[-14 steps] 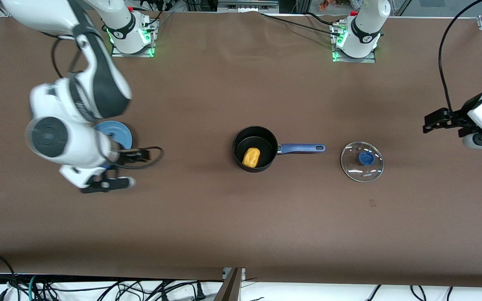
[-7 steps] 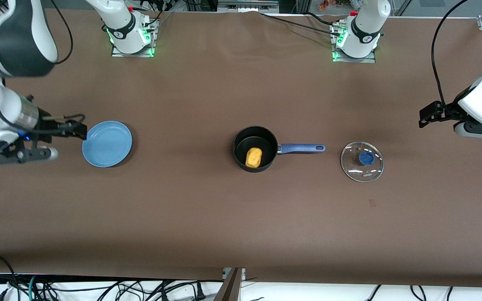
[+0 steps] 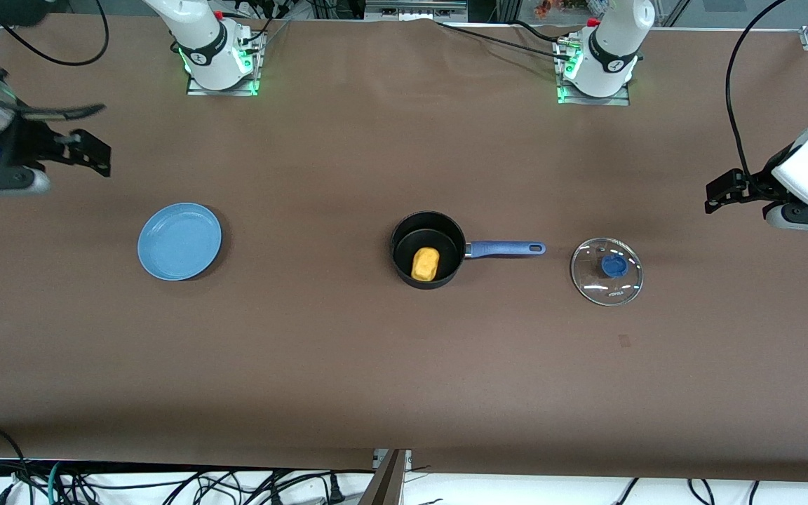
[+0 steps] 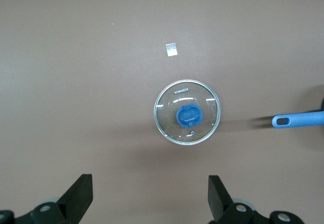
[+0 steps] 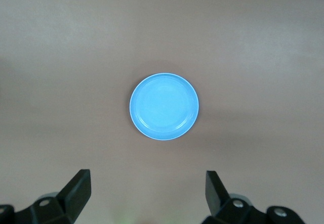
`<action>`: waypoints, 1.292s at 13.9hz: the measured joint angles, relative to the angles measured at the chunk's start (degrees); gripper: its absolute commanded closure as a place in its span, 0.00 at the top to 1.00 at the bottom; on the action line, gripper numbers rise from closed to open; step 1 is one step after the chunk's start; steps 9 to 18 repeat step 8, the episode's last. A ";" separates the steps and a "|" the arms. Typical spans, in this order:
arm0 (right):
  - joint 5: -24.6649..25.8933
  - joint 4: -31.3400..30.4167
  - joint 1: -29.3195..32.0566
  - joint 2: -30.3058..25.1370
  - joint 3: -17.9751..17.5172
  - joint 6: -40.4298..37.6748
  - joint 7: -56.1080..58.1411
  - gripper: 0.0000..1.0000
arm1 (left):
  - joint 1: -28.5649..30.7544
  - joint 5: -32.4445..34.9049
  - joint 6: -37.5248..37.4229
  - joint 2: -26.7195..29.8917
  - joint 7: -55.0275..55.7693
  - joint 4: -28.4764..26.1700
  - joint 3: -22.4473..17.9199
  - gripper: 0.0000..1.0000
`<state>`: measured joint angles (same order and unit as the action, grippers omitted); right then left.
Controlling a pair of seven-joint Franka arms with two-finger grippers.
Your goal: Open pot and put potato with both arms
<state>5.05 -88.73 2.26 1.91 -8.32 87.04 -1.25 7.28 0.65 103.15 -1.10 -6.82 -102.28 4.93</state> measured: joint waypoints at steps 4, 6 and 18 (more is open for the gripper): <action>-0.49 -1.21 -0.02 -0.64 0.18 -1.24 3.77 1.00 | -0.11 -0.01 0.00 -0.06 0.09 -0.03 0.31 1.00; -1.96 -1.66 -0.02 -0.59 0.55 -1.50 4.38 1.00 | -0.27 -0.69 0.11 -0.71 0.18 -0.21 0.40 1.00; -2.73 -1.67 0.00 -0.54 1.17 -1.87 4.56 1.00 | -0.30 -1.18 0.84 -1.47 0.40 -0.19 0.39 1.00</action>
